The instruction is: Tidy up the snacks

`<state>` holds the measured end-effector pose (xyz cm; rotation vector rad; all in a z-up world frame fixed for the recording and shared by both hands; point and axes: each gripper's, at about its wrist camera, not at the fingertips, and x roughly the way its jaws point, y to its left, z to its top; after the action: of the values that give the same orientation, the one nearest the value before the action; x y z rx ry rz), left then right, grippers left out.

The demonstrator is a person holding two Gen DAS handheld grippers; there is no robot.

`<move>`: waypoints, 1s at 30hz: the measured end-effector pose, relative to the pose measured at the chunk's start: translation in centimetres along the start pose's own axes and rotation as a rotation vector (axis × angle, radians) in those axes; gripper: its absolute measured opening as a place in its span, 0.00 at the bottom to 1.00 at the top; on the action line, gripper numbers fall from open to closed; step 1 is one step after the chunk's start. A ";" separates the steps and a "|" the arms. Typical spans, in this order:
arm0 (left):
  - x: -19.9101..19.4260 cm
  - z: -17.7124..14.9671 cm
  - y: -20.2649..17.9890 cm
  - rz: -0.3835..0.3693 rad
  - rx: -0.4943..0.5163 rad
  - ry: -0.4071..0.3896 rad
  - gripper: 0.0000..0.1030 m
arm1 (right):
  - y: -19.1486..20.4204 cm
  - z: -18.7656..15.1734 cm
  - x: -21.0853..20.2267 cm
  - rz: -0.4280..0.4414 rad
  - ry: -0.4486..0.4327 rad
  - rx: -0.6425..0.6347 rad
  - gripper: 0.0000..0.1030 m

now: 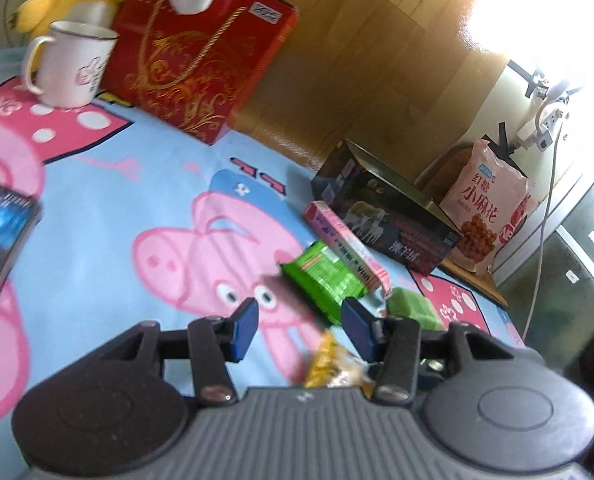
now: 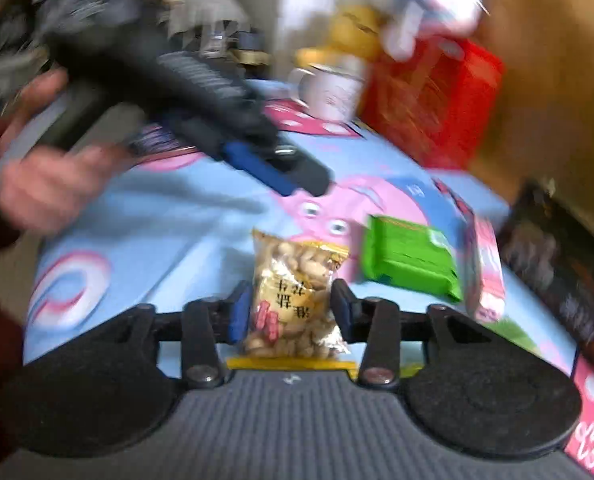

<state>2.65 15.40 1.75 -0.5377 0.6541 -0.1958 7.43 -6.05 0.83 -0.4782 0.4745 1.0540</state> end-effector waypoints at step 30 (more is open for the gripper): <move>1.1 -4.0 -2.7 -0.076 0.086 0.145 0.34 | -0.8 -4.3 -3.8 -0.136 -0.031 0.376 0.38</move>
<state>0.98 11.14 -0.03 -0.4685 0.7633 -0.3354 5.99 -11.58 -0.33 -0.1572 0.5896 0.8161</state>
